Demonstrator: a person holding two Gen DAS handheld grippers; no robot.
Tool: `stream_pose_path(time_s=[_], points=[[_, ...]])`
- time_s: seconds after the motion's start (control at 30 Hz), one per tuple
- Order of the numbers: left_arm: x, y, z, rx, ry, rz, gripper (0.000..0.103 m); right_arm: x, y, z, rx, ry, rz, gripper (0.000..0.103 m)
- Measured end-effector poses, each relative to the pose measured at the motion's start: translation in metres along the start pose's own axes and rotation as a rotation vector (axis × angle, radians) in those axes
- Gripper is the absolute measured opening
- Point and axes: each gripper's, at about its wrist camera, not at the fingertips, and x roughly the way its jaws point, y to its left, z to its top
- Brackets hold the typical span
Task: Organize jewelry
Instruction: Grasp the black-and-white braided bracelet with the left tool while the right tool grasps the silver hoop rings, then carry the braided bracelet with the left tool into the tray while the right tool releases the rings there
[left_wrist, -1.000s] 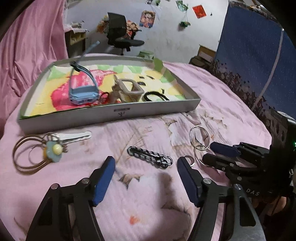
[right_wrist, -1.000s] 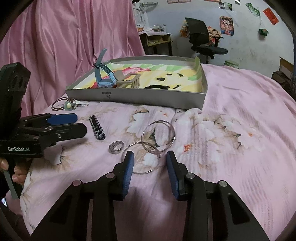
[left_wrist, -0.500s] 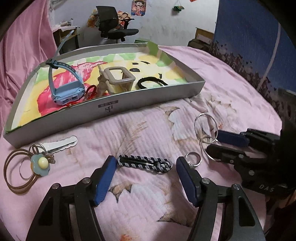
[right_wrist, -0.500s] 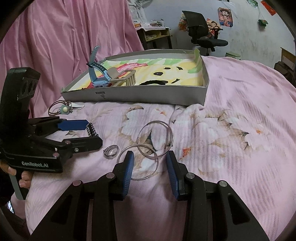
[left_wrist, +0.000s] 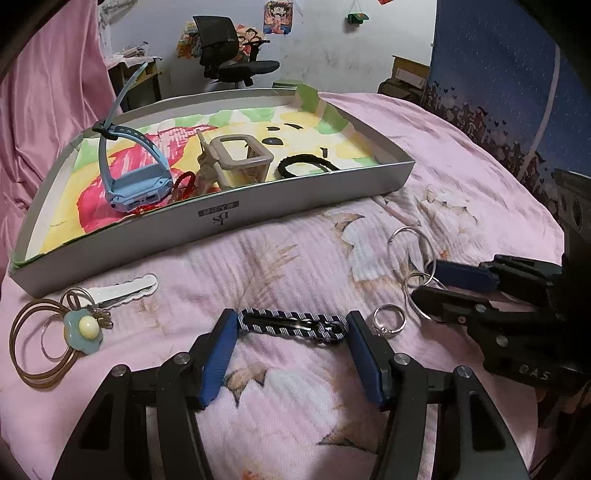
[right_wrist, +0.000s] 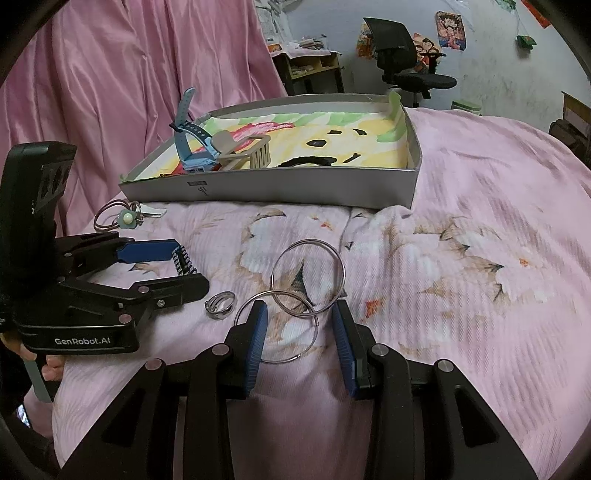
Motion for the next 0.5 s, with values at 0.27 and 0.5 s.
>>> stream_pose_path(time_s=[0.27, 0.5], points=[[-0.01, 0.0, -0.008, -0.003, -0.059, -0.009, 0.057, 0.002, 0.002, -0.001, -0.011, -0.004, -0.011, 0.004], [-0.019, 0.005, -0.013, -0.036, -0.113, -0.038, 0.057, -0.005, 0.008, -0.003, -0.034, -0.05, -0.021, 0.003]])
